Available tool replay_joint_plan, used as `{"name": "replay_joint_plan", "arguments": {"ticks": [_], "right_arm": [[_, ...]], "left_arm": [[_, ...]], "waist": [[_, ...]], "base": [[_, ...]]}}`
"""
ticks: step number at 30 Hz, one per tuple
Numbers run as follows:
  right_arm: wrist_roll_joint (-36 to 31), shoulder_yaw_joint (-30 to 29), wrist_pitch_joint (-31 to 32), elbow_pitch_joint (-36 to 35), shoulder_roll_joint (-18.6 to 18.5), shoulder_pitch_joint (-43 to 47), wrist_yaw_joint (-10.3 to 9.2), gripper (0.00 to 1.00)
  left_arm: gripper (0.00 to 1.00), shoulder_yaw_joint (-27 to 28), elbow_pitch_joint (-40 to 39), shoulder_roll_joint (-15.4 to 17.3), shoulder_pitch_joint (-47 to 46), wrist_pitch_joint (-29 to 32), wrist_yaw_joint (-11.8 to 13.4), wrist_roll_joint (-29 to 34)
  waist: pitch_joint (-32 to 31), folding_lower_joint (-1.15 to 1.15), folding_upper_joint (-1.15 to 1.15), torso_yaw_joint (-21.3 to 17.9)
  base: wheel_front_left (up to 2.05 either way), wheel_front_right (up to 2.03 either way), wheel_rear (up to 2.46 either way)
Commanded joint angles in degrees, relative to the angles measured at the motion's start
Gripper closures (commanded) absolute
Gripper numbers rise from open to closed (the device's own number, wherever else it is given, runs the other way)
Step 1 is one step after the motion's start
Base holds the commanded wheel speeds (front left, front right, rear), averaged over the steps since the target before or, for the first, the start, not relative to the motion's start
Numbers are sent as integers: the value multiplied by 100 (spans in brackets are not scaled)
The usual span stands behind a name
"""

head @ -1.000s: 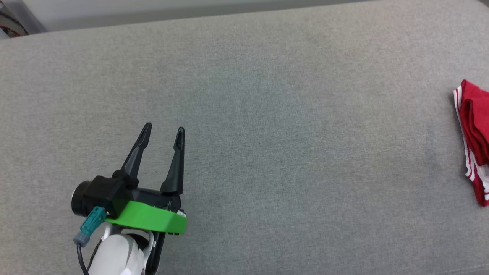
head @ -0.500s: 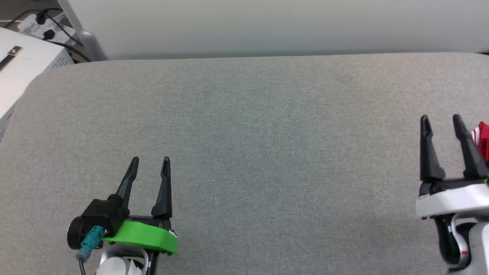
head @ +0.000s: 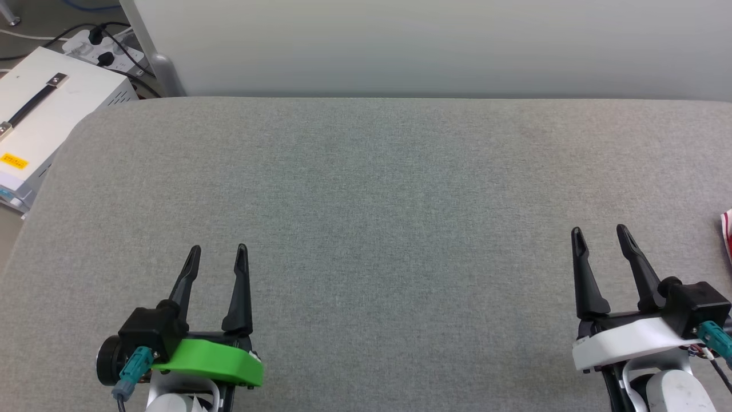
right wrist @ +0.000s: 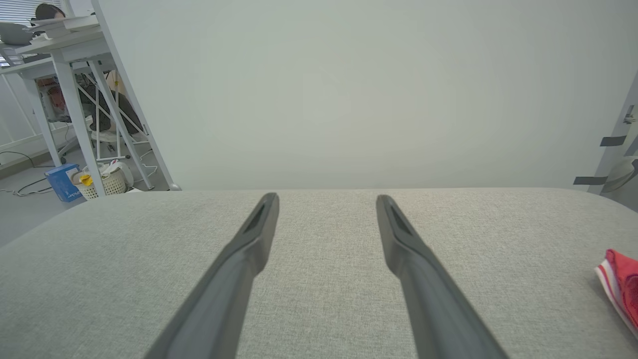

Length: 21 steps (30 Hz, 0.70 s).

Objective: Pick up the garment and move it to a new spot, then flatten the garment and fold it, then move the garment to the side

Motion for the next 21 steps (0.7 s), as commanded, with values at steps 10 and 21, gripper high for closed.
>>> {"name": "replay_joint_plan", "arguments": {"ticks": [10, 21], "right_arm": [[-77, 13, -57, 76, 82, 61, -4, 0], [-55, -66, -58, -67, 108, 69, -4, 0]], "left_arm": [[0, -102, -44, -51, 82, -32, -16, 52], [0, -72, -73, -58, 105, -33, -16, 39]], "waist": [[-27, 1, 69, -16], [-43, 1, 69, -36]], "base": [[0, 0, 0], [0, 0, 0]]}}
